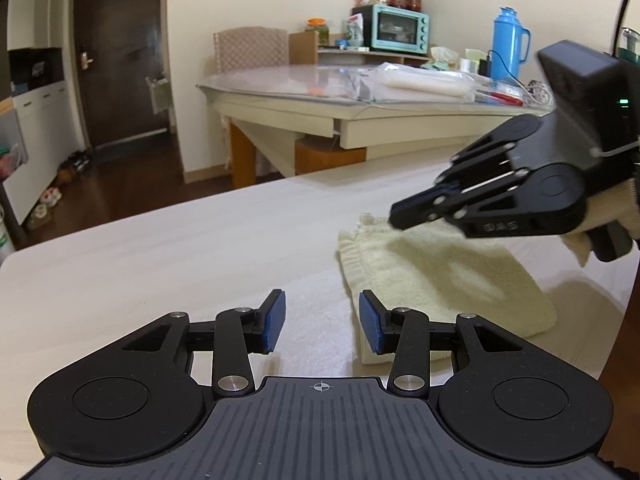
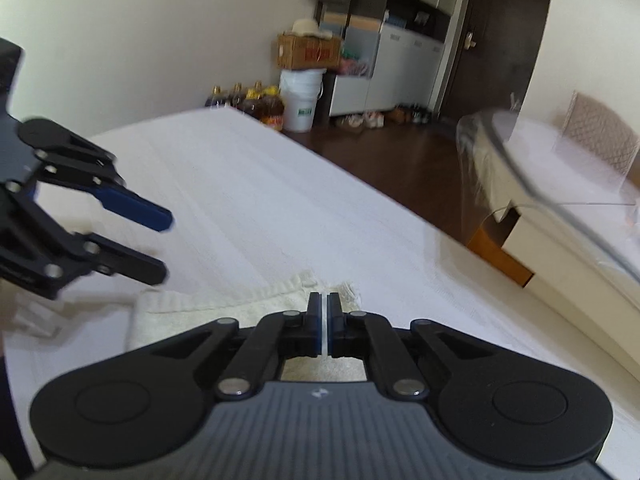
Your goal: Fold towel
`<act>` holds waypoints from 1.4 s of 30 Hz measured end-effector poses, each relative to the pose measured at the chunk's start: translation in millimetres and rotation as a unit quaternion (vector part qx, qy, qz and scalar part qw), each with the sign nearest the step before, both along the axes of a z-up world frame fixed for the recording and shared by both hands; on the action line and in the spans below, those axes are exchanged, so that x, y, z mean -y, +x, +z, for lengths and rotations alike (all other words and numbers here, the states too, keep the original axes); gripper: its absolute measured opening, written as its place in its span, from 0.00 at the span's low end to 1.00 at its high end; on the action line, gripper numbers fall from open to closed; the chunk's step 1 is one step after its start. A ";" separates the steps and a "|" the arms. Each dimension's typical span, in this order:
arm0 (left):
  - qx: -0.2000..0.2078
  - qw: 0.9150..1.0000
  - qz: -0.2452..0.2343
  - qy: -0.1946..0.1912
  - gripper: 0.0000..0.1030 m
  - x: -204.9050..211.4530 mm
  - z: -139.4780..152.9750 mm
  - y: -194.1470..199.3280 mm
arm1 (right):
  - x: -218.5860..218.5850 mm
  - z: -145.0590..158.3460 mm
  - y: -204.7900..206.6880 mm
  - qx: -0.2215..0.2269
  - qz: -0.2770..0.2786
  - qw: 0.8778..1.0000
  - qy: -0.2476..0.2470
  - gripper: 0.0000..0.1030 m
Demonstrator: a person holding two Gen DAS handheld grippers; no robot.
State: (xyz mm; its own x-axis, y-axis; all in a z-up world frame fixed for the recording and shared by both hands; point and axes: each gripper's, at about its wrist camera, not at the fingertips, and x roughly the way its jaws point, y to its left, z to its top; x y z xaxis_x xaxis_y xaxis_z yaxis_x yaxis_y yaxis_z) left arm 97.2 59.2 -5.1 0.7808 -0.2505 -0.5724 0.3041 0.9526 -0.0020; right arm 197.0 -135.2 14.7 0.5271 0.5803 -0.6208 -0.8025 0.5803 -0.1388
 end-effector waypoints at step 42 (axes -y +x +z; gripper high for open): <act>-0.007 0.999 -0.029 0.026 0.50 23.9 -13.7 0.9 | 86.4 -23.2 -40.2 -0.030 -0.173 0.984 0.008 0.17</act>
